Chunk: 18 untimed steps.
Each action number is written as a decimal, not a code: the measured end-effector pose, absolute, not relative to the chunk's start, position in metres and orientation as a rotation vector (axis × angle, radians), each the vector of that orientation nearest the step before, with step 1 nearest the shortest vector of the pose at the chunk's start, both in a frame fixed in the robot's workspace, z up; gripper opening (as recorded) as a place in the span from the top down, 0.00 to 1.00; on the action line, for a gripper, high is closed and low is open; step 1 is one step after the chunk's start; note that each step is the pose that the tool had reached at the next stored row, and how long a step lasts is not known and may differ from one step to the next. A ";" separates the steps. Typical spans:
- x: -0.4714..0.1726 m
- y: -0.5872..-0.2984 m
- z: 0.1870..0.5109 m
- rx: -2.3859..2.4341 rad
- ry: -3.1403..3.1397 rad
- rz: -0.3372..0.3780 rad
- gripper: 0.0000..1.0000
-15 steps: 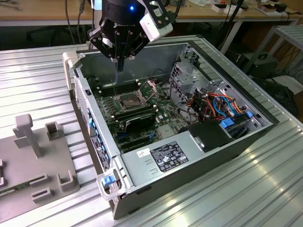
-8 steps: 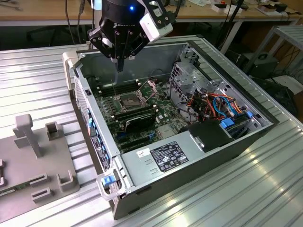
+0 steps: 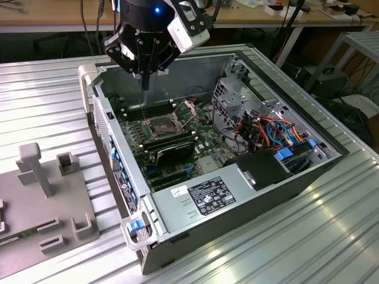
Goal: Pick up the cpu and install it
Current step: 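Reach for the cpu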
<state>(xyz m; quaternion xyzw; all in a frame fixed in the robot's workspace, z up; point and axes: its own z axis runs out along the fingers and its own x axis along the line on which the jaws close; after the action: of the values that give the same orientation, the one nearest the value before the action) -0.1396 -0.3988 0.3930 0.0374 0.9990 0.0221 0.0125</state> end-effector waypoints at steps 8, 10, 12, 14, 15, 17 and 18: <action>-0.145 -0.399 0.393 0.117 3.114 0.069 0.89; -0.145 -0.399 0.393 0.117 3.114 0.069 0.89; -0.147 -0.399 0.393 0.117 3.114 0.069 0.89; -0.147 -0.399 0.393 0.116 3.114 0.069 0.89; -0.147 -0.399 0.393 0.116 3.114 0.069 0.89; -0.148 -0.399 0.393 0.116 3.114 0.069 0.89; -0.148 -0.399 0.393 0.116 3.114 0.069 0.89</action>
<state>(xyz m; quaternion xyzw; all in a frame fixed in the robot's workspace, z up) -0.1481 -0.3988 0.3930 0.0373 0.9990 0.0221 0.0125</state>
